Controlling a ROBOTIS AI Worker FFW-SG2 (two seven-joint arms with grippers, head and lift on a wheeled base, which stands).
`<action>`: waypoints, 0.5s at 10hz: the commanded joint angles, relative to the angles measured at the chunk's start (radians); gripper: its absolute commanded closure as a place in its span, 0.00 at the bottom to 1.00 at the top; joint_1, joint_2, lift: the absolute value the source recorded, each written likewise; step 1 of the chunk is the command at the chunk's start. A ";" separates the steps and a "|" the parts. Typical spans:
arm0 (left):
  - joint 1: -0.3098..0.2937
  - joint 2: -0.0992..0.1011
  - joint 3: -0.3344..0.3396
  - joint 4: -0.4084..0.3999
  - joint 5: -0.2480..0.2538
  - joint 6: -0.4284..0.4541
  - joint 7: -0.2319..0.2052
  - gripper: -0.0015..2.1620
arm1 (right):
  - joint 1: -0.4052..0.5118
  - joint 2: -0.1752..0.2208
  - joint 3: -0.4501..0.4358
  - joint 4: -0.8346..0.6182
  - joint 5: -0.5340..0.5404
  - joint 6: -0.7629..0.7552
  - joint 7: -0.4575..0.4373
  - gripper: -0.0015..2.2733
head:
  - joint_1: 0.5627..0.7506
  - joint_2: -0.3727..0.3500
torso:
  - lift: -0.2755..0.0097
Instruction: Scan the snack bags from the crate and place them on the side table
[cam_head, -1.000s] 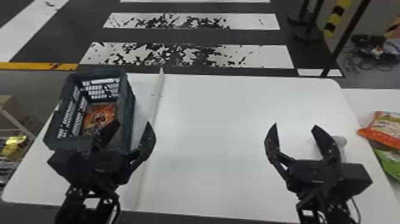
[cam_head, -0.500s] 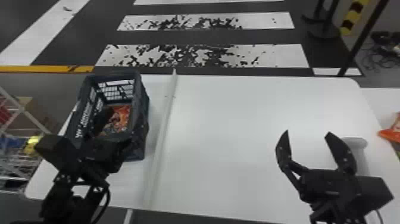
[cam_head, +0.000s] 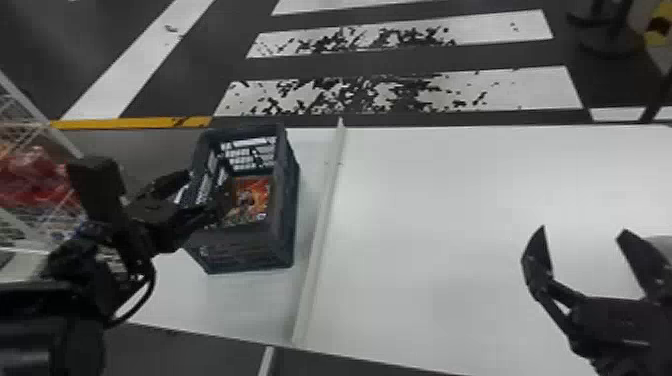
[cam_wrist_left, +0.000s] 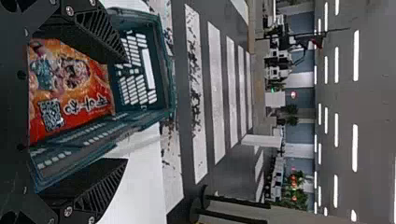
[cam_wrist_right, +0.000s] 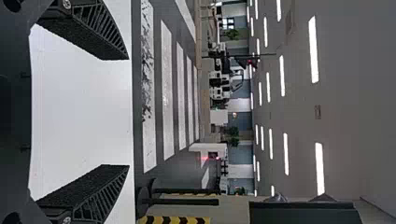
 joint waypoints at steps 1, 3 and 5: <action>-0.046 0.071 0.025 0.013 -0.037 0.043 -0.014 0.07 | 0.006 -0.001 -0.001 0.002 0.000 0.000 0.000 0.02 | 0.70 0.89 | 0.68; -0.132 0.135 0.022 0.087 -0.102 0.080 -0.072 0.07 | 0.009 -0.001 0.006 0.005 0.000 0.000 0.000 0.02 | 0.70 0.95 | 0.68; -0.212 0.201 -0.036 0.178 -0.214 0.083 -0.186 0.07 | 0.009 -0.001 0.009 0.005 0.003 0.003 0.000 0.02 | 0.70 0.98 | 0.68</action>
